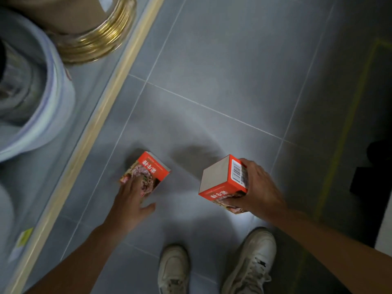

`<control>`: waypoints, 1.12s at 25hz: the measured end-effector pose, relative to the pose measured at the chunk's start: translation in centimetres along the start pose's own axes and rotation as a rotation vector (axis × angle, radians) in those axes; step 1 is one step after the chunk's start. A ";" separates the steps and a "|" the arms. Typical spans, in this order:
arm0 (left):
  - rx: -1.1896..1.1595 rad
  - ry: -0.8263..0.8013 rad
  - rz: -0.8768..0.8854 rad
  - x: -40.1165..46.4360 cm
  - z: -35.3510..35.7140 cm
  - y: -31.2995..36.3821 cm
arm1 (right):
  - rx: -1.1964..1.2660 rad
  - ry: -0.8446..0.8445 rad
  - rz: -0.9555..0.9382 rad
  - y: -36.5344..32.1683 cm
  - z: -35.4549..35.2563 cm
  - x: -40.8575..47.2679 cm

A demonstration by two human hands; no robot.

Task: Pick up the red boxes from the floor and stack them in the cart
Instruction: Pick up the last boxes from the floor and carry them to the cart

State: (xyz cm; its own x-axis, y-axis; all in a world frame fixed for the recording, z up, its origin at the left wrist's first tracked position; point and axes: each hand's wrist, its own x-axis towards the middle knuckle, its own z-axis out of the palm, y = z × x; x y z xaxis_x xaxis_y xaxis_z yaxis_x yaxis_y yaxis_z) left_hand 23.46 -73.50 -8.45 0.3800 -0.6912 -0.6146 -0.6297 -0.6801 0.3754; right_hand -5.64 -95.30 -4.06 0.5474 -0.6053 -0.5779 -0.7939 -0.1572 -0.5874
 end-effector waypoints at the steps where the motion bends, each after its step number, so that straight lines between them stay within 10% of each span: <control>1: -0.018 0.027 -0.027 1.0 0.2 -0.8 | -0.001 -0.011 -0.014 -0.2 0.8 0.7; 8: -0.108 -0.027 -0.206 10.4 -0.7 -4.2 | 0.028 0.006 -0.106 0.9 5.0 4.9; 15: -0.317 -0.236 -0.016 14.0 0.2 -6.1 | 0.013 0.021 -0.142 3.2 6.5 8.0; 28: -0.221 0.250 0.040 -0.4 -4.0 3.0 | 0.020 0.048 -0.074 -5.0 -3.5 -1.4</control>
State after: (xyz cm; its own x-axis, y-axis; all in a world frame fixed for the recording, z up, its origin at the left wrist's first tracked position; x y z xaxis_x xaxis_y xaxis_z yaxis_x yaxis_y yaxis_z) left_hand 24.15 -76.23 -4.32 0.5297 -0.7384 -0.4174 -0.4959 -0.6688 0.5539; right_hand -3.40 -96.39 1.64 0.5905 -0.6297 -0.5048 -0.7460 -0.1873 -0.6391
